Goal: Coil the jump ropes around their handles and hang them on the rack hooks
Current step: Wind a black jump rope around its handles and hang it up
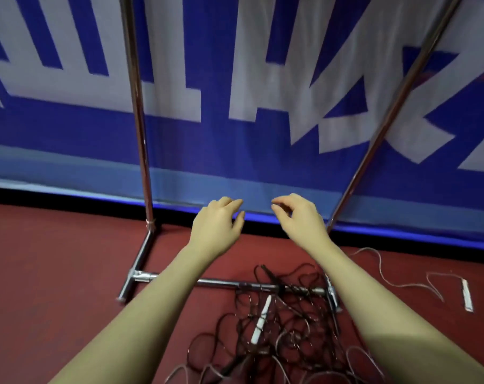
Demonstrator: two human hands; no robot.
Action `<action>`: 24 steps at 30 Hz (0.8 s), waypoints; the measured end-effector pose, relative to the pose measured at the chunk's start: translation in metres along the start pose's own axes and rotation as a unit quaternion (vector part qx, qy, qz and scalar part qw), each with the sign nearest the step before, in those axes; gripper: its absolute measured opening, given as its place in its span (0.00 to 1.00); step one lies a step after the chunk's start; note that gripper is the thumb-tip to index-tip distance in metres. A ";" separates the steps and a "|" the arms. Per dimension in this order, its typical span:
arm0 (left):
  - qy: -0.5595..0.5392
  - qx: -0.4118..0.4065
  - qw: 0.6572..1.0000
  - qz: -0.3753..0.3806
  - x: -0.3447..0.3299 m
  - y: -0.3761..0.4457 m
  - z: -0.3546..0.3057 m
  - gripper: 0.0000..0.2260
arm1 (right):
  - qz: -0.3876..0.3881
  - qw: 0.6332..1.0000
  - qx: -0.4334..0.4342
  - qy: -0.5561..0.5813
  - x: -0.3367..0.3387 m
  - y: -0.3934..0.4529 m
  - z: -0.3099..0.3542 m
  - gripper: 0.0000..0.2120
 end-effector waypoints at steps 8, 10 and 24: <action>0.031 0.035 0.986 0.160 -0.142 -0.015 0.043 0.18 | 0.125 0.988 -0.081 -0.033 -0.108 -0.032 -0.116 0.11; 0.036 0.033 0.979 0.196 -0.174 -0.017 0.052 0.19 | 0.171 0.979 -0.102 -0.048 -0.131 -0.040 -0.143 0.12; 0.083 -0.014 0.938 0.337 -0.303 -0.043 0.049 0.33 | 0.124 0.966 0.089 -0.210 -0.204 -0.050 -0.233 0.12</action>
Point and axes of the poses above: each hand's wrist, its own y-axis towards the middle knuckle, its own x-axis out of the back of the hand, z = x × y, the point moved 2 cm from there along y, towards the middle knuckle, and after that the axes turned 9 degrees about z, right-handed, at the moved point
